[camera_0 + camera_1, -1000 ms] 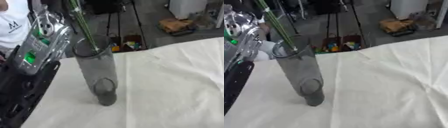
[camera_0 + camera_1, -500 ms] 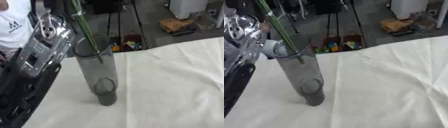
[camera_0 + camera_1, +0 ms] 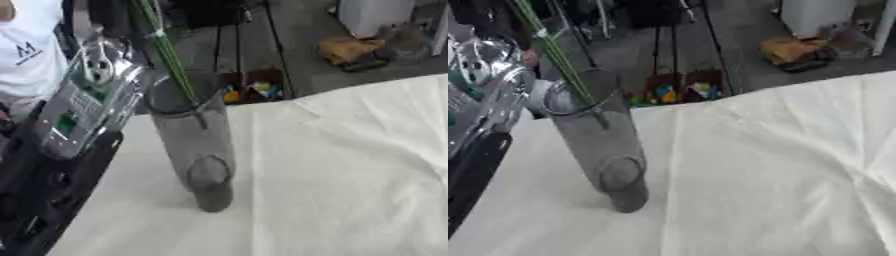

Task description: Arrange flowers into the vase.

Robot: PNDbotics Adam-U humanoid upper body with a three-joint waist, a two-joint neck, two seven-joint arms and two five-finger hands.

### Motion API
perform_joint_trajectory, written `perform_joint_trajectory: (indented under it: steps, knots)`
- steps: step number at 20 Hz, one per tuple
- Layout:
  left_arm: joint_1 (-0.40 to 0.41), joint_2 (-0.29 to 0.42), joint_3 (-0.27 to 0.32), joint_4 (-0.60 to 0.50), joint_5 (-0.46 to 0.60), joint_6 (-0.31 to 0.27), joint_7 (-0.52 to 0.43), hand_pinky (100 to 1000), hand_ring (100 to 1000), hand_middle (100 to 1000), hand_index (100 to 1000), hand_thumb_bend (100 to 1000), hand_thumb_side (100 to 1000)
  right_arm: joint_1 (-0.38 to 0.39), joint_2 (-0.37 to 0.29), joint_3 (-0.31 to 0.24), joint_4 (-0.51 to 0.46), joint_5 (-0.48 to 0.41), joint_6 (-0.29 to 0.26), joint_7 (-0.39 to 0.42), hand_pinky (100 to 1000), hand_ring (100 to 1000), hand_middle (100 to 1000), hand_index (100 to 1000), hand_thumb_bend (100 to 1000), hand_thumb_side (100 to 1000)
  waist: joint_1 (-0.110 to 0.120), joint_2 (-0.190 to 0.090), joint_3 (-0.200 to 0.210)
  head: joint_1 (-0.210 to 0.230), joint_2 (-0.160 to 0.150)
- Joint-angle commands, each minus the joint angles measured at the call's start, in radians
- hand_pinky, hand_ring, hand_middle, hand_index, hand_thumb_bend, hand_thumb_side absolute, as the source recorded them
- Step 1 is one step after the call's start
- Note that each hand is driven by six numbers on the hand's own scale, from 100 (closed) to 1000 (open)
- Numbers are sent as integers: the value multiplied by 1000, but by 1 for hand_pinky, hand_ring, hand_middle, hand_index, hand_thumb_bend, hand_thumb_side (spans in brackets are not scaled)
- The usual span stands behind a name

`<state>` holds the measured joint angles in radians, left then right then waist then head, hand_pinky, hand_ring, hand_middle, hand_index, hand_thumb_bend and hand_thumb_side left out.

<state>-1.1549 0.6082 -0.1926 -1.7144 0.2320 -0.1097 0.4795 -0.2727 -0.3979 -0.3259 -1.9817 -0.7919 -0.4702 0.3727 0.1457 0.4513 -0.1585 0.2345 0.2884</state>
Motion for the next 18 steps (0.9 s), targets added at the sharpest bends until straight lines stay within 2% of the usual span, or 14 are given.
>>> perform_joint_trajectory:
  steps: [1,9,10,17,18]
  knots:
    - [-11,29,6,-1,-21,-6,-6,100,100,100,100,100,902,-8,-9,-10,-18,6,2,-1,605,728,622,742,100,1000,-9,-18,0,-2,-12]
    - [-3,31,3,-1,-74,17,-13,100,100,107,100,100,882,-8,-8,-11,-18,7,6,-6,604,728,621,741,100,1000,-10,-21,3,-5,-15]
    - [-1,33,4,0,-83,19,-14,100,179,188,100,100,869,-8,-7,-11,-18,8,6,-7,604,728,621,742,100,1000,-10,-21,3,-5,-15]
    - [2,34,6,0,-106,25,-16,100,189,195,100,100,869,-7,-6,-12,-18,9,8,-8,604,728,621,742,100,1000,-11,-22,4,-7,-15]
    - [6,36,2,3,-106,27,-18,368,365,353,100,100,867,-7,-6,-12,-18,9,8,-9,604,728,621,742,100,1000,-11,-22,5,-7,-14]
